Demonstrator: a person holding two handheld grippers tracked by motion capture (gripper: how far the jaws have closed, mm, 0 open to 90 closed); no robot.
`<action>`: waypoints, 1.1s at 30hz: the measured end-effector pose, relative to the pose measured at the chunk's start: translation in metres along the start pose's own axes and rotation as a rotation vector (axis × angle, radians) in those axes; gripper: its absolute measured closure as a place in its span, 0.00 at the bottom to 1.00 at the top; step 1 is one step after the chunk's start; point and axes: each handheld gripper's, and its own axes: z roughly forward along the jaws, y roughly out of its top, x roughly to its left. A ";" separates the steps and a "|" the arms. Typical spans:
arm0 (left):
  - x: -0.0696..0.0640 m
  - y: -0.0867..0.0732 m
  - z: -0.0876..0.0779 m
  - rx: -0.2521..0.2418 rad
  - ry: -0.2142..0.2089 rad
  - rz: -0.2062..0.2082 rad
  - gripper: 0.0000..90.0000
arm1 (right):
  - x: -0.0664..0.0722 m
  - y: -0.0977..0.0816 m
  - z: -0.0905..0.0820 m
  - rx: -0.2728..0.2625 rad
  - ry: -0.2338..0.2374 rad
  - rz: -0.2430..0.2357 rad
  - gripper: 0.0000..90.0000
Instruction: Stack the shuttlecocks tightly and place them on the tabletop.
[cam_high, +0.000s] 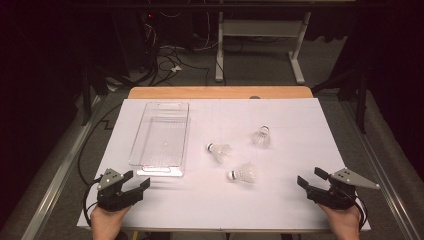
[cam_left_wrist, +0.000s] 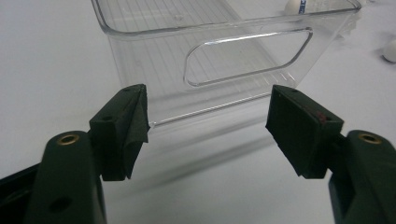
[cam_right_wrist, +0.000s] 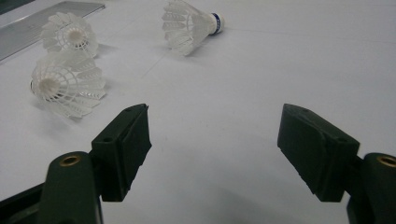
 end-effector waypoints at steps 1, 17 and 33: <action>0.000 0.000 0.000 -0.001 0.000 -0.001 0.34 | 0.000 0.000 0.000 -0.001 -0.001 -0.002 0.29; -0.002 0.001 -0.002 -0.006 -0.001 -0.001 0.34 | 0.001 -0.001 0.000 0.007 0.007 -0.007 0.30; -0.014 0.002 -0.001 -0.004 -0.034 0.021 0.35 | 0.001 -0.001 0.001 0.006 0.009 -0.004 0.30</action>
